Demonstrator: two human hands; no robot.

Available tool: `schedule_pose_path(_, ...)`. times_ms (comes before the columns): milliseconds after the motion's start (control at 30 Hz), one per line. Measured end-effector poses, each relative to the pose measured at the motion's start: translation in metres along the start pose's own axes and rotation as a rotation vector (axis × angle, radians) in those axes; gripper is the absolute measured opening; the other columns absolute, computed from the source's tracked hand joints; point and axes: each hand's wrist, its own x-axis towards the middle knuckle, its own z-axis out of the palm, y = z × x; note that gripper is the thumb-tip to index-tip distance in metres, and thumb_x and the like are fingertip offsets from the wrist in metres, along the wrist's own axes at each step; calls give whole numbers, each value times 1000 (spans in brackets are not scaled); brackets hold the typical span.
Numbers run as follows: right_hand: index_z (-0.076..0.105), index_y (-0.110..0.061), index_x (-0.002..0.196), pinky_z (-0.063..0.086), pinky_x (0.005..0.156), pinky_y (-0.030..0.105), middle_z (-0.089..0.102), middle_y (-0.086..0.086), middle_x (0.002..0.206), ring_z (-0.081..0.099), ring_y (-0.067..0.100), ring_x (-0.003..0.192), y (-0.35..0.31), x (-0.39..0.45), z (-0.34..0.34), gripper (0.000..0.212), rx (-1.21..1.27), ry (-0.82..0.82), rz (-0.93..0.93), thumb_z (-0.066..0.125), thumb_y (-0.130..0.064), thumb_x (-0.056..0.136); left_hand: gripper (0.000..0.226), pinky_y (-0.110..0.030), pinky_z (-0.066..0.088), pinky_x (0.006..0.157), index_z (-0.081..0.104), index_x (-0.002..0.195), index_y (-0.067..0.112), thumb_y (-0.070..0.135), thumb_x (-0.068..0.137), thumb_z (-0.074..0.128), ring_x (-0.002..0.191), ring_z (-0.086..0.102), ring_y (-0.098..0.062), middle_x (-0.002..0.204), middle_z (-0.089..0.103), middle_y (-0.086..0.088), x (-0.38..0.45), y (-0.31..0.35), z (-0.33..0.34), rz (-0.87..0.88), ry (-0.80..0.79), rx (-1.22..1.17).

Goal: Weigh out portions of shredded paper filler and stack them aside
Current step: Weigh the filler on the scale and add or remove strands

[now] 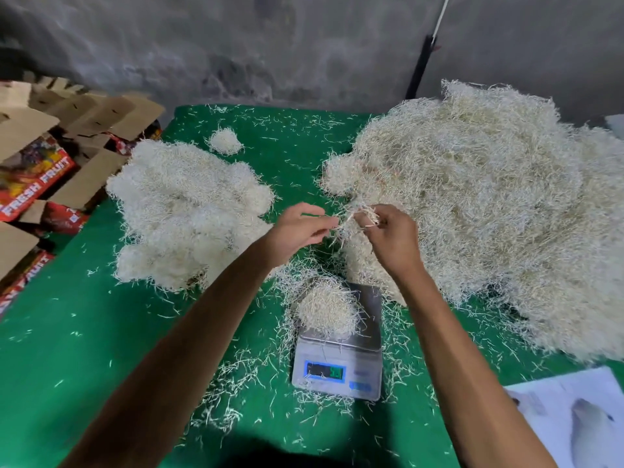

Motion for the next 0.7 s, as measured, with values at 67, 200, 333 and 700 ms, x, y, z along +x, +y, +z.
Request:
schedule_pose_path(67,71,-7,96,55,80,47,58,-3,77,48,13,67,1,-12,0,34,158,-42,146,72,-41,95,44,-32,55,99,64,121,15,33,85,80,104,72,-13,117,72,-6,-5,-23,-7,-2,37,28)
schedule_pose_path(200,67,-14,127,47,111,47,67,-13,112,61,9,107,7,-47,10,45,259,-187,279,76,-39,91,19,-34,52,102,66,115,20,30,99,63,108,69,-14,116,72,-1,-17,-68,-13,-55,124,-15)
schedule_pose_path(333,56,-12,136,56,83,36,67,8,109,65,20,90,35,-76,13,40,-79,-529,368,65,-31,101,32,-41,51,104,61,128,6,26,103,58,116,64,-22,122,67,-7,-32,-99,-12,-176,191,-4)
schedule_pose_path(700,56,-42,116,53,70,31,55,1,136,65,17,95,62,-99,-20,46,-113,-462,513,64,-1,96,13,-36,56,94,68,110,15,16,101,58,109,68,-20,115,71,-5,-40,-115,-19,-62,326,-156)
